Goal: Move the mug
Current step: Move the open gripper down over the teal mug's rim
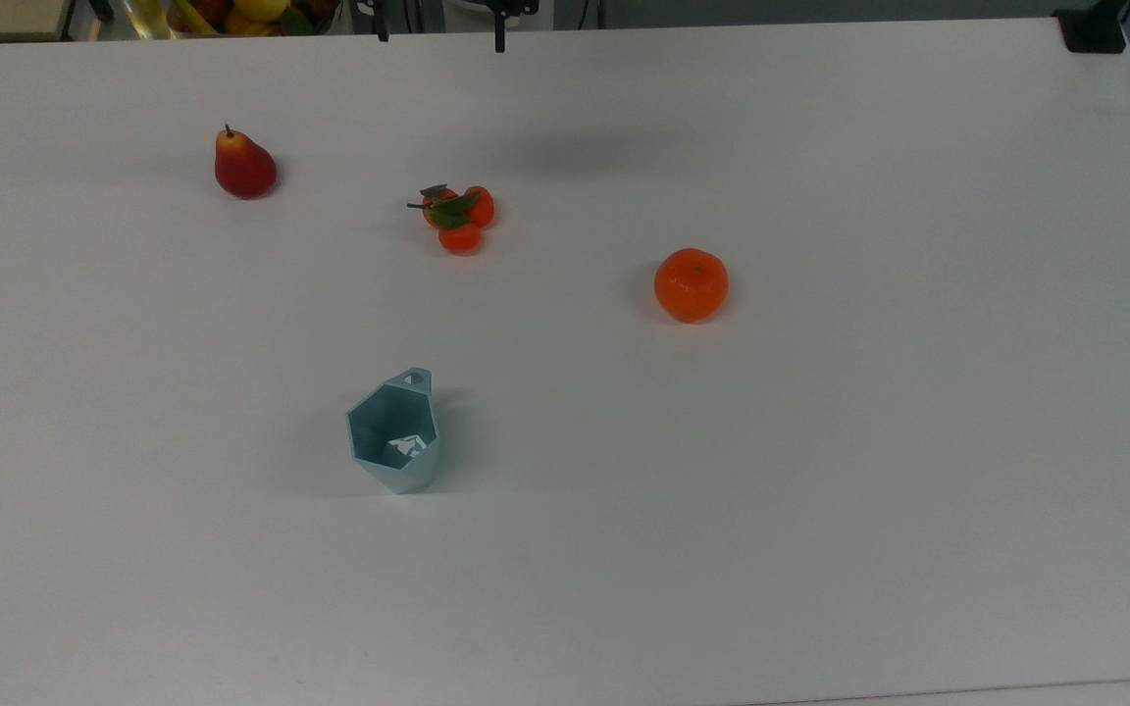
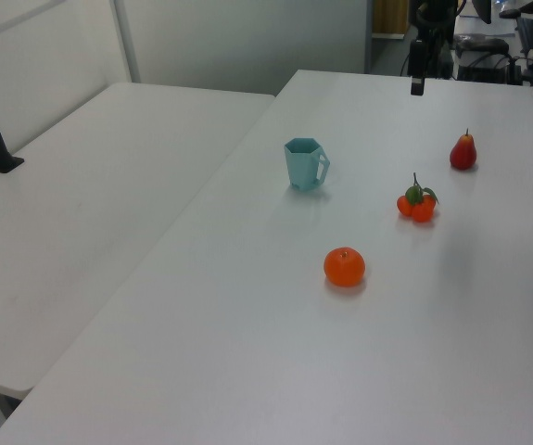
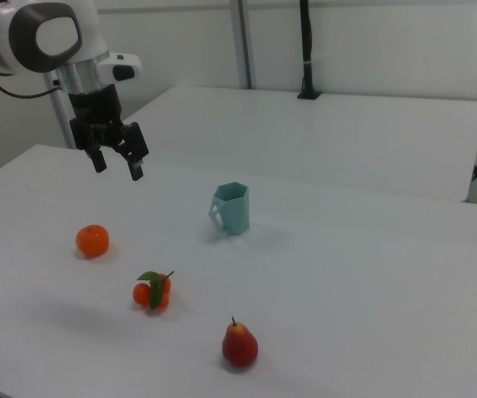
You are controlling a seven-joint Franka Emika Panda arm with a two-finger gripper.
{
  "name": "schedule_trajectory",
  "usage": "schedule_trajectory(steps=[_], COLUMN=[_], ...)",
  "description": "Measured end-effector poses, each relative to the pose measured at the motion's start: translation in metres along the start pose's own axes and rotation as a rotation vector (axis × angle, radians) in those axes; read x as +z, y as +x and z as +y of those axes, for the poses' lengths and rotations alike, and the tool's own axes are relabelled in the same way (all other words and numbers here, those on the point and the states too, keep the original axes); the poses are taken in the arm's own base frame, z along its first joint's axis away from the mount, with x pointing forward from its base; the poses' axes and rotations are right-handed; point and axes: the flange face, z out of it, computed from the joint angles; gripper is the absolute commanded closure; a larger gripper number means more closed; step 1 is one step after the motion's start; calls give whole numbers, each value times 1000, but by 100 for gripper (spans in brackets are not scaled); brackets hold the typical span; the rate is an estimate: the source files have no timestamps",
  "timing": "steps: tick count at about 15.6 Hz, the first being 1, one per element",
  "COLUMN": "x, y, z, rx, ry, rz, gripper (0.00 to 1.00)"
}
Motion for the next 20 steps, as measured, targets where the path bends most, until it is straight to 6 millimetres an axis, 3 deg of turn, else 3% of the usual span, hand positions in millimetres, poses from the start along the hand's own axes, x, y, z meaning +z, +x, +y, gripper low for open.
schedule_trajectory(steps=[12, 15, 20], x=[7, 12, 40], y=[4, 18, 51], z=[2, 5, 6], rx=[5, 13, 85], ry=[-1, 1, 5], rz=[-3, 51, 142], gripper=[0, 0, 0])
